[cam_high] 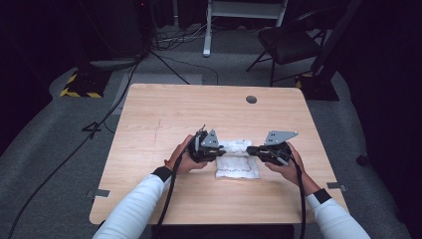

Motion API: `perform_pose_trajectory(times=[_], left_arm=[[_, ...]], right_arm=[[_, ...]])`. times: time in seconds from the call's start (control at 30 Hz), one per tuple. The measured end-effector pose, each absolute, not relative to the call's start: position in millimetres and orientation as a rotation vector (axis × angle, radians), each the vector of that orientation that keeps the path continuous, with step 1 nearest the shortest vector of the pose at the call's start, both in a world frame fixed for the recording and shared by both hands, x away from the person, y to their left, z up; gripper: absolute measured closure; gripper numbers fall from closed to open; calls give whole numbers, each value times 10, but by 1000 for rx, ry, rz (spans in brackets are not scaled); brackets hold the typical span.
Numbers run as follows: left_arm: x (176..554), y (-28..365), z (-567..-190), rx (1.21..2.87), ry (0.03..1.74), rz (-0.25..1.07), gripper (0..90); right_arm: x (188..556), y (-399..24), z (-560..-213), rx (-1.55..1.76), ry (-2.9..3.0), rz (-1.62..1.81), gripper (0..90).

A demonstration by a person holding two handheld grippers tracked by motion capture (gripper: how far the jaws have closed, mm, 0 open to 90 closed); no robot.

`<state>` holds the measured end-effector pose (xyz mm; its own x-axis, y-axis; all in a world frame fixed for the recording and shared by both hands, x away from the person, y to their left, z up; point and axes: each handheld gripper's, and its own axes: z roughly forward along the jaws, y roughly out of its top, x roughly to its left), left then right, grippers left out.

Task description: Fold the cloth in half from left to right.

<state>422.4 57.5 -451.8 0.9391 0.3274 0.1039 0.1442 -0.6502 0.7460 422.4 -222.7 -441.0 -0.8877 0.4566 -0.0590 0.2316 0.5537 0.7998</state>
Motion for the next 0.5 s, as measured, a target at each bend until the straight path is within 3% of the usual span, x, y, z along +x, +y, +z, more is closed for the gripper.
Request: perform_pose_trajectory(times=[0.5], left_arm=[[3973,550,-4698,2375,299,261,771]], right_arm=[[4013,-2373,-4689,609,2638,1172,809]])
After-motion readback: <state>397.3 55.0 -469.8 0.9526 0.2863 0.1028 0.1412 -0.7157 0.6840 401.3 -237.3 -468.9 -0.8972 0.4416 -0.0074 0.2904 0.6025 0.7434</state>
